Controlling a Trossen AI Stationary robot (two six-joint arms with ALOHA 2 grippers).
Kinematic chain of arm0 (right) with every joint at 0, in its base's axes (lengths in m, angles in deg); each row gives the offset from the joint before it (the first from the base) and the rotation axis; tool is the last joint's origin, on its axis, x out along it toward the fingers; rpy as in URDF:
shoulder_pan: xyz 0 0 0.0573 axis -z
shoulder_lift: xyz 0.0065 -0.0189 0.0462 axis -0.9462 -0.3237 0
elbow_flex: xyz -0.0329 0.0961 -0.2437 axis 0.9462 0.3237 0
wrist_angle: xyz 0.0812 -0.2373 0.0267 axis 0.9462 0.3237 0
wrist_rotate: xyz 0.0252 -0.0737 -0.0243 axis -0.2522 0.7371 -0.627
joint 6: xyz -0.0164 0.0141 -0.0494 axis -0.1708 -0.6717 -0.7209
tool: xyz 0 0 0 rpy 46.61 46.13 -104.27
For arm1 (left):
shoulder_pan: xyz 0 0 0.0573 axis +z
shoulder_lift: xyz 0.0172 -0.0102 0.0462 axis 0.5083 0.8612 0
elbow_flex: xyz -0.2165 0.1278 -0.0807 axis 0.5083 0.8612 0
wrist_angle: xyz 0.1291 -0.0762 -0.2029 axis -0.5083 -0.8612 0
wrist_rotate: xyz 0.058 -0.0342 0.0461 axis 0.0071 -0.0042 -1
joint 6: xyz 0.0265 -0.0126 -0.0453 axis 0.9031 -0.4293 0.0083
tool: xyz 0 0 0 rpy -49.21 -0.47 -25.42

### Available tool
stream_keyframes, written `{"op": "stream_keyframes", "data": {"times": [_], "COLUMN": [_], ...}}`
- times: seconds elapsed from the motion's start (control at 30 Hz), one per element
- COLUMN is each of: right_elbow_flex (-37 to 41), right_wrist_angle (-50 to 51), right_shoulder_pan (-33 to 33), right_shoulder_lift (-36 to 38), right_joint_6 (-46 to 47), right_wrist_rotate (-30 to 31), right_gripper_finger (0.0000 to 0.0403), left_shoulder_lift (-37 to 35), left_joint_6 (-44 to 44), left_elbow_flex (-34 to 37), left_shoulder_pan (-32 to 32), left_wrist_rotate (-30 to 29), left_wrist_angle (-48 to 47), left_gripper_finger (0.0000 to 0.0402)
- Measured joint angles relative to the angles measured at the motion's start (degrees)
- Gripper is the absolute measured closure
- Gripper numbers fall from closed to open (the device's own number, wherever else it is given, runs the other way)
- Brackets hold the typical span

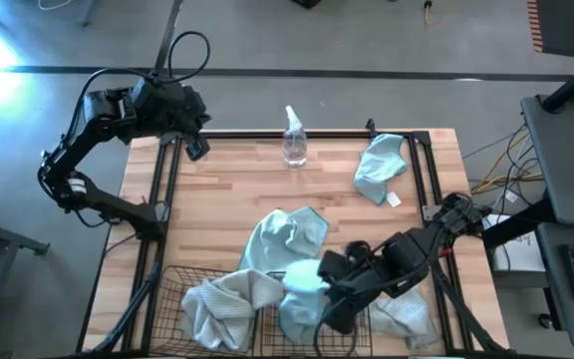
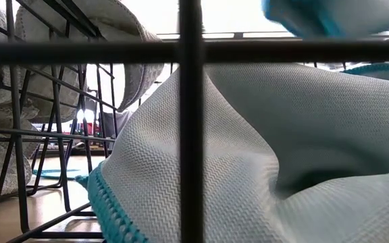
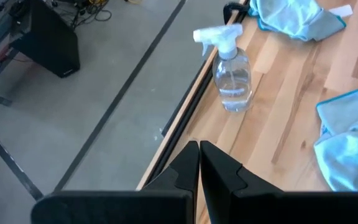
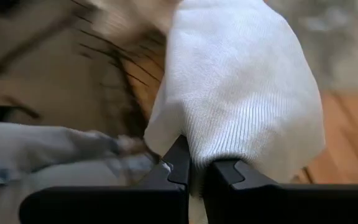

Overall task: Sort microfiber towel by color & place in baskets
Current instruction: Put the bottom blue microfiber towel into the right black wire basket

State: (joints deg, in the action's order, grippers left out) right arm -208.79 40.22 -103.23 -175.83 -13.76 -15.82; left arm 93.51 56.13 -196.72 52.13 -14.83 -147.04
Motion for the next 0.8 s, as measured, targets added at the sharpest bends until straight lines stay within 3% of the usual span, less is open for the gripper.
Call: {"op": "stream_keyframes", "data": {"times": [0.13,0.5,0.67,0.8], "right_elbow_flex": [0.7,7.4,9.5,10.1], "right_wrist_angle": [6.5,-0.1,-5.3,-6.5], "right_shoulder_pan": [0.0,0.0,0.0,0.2], "right_shoulder_lift": [-0.4,-0.4,-0.5,-0.5], "right_joint_6": [5.5,7.0,3.9,1.6], "right_wrist_rotate": [-2.9,-15.1,-15.7,-15.6], "right_gripper_finger": [0.0390,0.0390,0.0387,0.0357], "left_shoulder_lift": [-0.1,-1.5,-1.9,-2.0], "left_joint_6": [0.0,0.0,-0.2,-0.3], "left_elbow_flex": [0.0,0.0,0.0,0.0], "left_shoulder_pan": [0.0,0.0,0.0,0.0], "left_wrist_rotate": [0.0,0.0,0.0,0.0], "left_wrist_angle": [-1.5,-1.6,-1.6,-1.6], "left_gripper_finger": [0.0402,0.0402,0.0402,0.0402]}}
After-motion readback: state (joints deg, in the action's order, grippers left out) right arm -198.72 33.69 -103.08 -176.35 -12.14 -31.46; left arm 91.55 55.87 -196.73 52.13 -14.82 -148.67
